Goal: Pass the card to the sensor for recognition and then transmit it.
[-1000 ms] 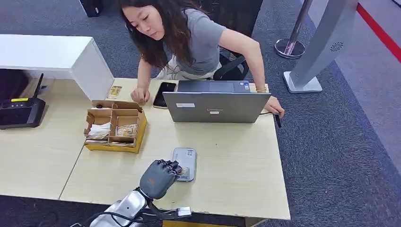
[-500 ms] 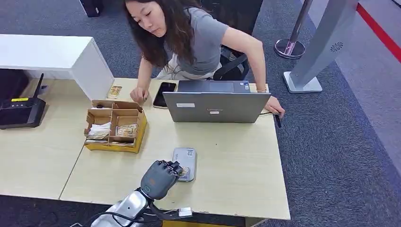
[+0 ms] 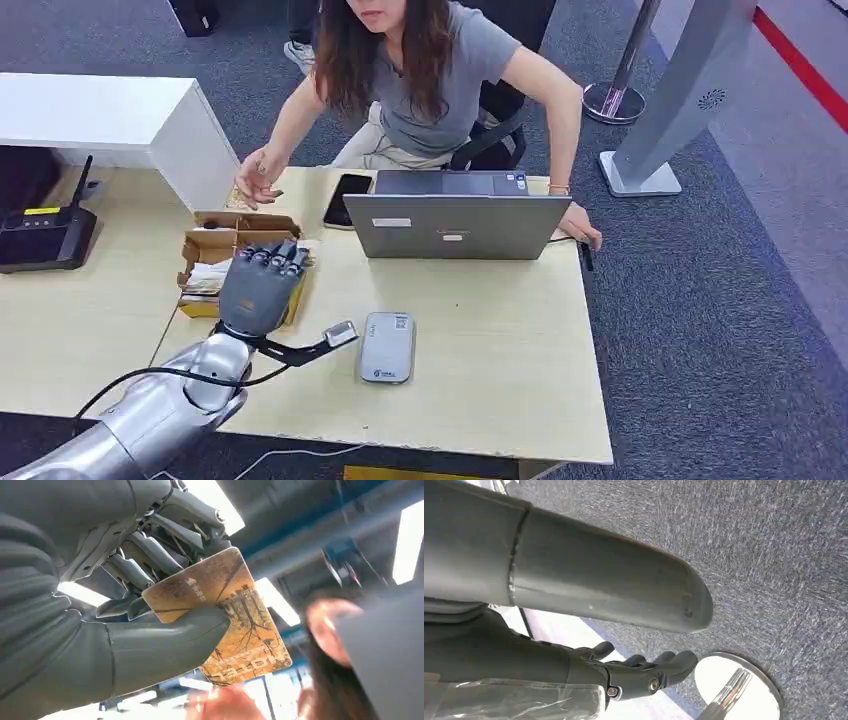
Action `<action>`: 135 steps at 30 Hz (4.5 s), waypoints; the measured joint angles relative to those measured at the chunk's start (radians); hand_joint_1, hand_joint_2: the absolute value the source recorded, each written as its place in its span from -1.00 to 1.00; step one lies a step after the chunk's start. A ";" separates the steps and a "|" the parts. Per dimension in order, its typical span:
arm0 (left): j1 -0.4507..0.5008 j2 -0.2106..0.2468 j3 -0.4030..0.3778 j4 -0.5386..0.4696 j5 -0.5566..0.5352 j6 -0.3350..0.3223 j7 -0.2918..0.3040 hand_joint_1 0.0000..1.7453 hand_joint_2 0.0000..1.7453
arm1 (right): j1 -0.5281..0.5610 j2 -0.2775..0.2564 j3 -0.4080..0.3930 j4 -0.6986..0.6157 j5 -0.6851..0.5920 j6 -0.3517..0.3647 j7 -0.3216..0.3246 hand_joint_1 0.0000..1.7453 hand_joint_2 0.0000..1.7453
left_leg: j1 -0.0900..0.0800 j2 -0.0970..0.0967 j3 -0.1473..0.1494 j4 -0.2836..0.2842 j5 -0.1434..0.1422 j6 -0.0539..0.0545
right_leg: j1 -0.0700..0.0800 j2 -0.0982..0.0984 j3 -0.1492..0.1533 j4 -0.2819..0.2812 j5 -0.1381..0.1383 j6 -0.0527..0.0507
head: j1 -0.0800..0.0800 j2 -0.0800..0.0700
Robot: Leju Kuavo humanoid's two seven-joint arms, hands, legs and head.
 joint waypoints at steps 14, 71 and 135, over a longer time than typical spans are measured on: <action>-0.161 0.182 -0.182 -0.158 0.000 -0.029 0.117 1.00 1.00 | 0.006 0.000 0.000 0.000 -0.013 -0.001 0.000 -1.00 -1.00 | -0.001 0.000 0.000 0.000 0.000 0.000 | -0.001 0.000 0.000 0.000 0.000 0.000 | 0.000 0.000; 0.288 0.051 0.429 -0.178 0.111 -0.325 -0.348 -1.00 1.00 | 0.061 0.000 -0.034 0.000 -0.097 -0.028 -0.018 -1.00 -1.00 | -0.002 0.001 -0.001 0.000 -0.001 0.000 | -0.002 0.001 -0.002 -0.001 0.000 0.001 | 0.000 0.000; 0.242 0.136 0.440 -0.187 0.572 -0.738 -0.571 -1.00 1.00 | 0.038 -0.008 -0.076 0.000 -0.022 -0.035 0.005 -1.00 -1.00 | -0.001 0.001 -0.001 0.000 -0.001 0.000 | -0.002 0.001 -0.002 0.000 0.000 0.000 | 0.000 0.000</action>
